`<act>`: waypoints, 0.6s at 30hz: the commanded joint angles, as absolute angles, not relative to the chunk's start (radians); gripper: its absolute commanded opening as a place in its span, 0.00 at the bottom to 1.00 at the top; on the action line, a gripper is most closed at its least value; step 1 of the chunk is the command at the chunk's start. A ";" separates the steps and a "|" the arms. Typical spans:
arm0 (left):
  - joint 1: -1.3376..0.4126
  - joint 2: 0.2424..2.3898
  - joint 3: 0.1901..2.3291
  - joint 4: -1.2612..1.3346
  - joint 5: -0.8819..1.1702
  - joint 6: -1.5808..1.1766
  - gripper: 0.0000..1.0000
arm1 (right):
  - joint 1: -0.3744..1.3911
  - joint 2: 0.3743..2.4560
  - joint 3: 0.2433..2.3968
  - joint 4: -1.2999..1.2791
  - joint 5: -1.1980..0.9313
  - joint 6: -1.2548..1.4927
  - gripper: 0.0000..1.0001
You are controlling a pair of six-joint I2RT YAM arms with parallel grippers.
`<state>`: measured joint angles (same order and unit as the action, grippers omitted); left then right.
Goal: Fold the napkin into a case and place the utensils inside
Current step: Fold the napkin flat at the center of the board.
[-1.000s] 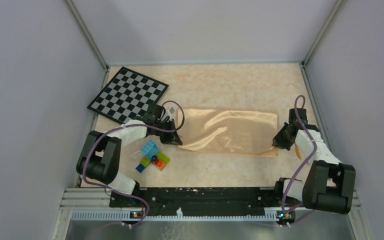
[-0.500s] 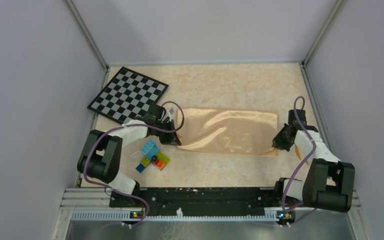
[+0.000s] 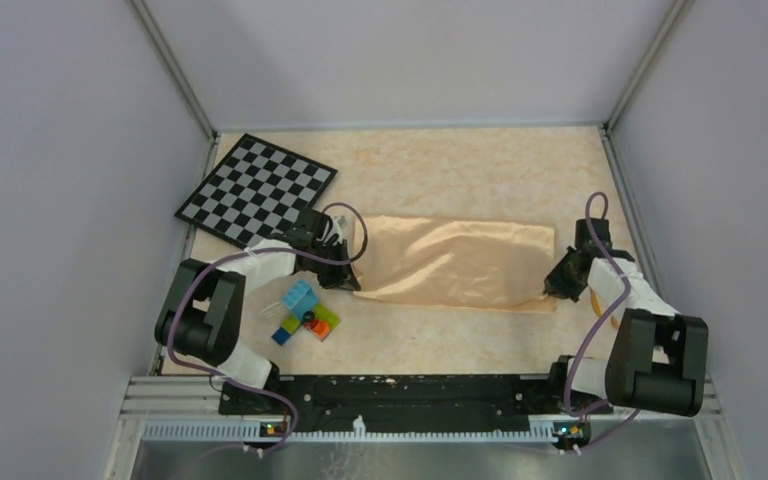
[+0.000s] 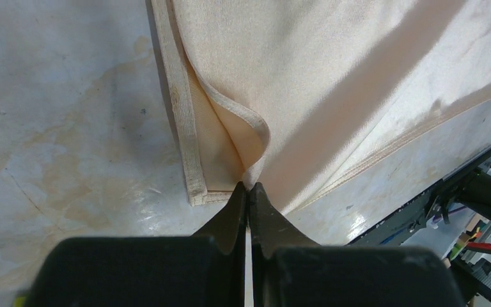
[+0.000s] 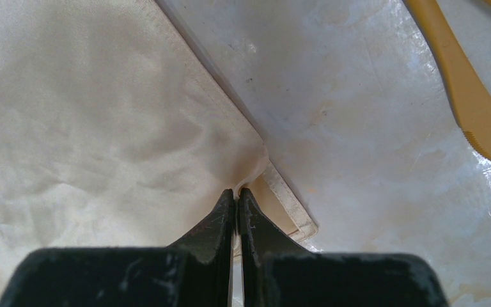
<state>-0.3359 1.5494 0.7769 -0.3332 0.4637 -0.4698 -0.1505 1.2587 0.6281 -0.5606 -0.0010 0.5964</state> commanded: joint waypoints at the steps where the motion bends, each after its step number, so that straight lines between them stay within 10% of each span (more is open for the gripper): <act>1: -0.341 1.559 0.796 -0.315 0.451 -0.449 0.02 | -0.146 1.274 0.628 -0.511 0.016 0.602 0.00; 9: -0.340 1.550 0.784 -0.318 0.468 -0.447 0.11 | -0.147 1.280 0.627 -0.515 0.023 0.599 0.00; 18: -0.340 1.434 0.868 -0.450 0.401 -0.405 0.56 | -0.146 1.127 0.689 -0.670 0.026 0.609 0.35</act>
